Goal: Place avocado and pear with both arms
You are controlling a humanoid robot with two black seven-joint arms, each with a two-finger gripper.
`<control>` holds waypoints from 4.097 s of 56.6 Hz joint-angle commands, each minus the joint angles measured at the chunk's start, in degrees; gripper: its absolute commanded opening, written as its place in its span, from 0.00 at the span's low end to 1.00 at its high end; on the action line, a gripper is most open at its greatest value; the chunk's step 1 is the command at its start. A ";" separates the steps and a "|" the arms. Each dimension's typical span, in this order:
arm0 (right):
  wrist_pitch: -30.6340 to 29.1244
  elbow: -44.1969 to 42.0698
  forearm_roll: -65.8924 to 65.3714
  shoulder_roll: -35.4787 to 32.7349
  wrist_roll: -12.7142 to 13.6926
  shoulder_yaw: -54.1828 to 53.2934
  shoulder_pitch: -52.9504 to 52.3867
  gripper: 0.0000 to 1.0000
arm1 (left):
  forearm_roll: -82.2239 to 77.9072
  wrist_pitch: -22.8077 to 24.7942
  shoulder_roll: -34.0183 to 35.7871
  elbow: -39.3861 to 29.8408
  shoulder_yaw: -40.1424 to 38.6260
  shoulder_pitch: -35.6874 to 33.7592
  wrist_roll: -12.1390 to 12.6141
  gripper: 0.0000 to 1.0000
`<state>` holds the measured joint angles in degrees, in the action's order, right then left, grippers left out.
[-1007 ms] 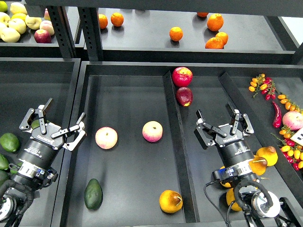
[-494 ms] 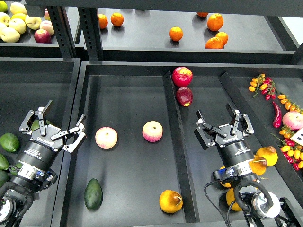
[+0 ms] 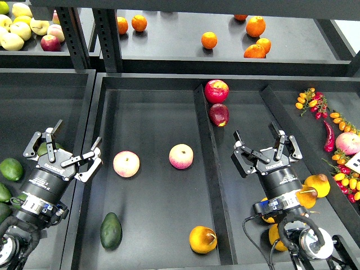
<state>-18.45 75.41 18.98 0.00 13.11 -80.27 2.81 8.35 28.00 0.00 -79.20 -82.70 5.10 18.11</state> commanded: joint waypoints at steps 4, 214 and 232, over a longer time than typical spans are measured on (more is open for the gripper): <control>0.00 0.00 0.00 0.00 -0.01 -0.06 0.00 1.00 | -0.09 0.00 0.00 0.01 -0.01 0.00 0.00 0.99; 0.09 0.00 1.76 0.00 -0.10 -13.16 -3.87 1.00 | -20.21 -2.86 10.90 20.31 113.63 -78.75 9.89 0.99; 0.09 0.00 1.76 0.00 -0.10 -13.16 -3.87 1.00 | -20.30 -2.60 10.90 21.98 114.69 -76.20 9.89 0.99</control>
<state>-18.37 75.41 20.74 0.00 13.01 -93.44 -1.06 -11.88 25.30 10.91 -58.04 31.94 -71.87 28.00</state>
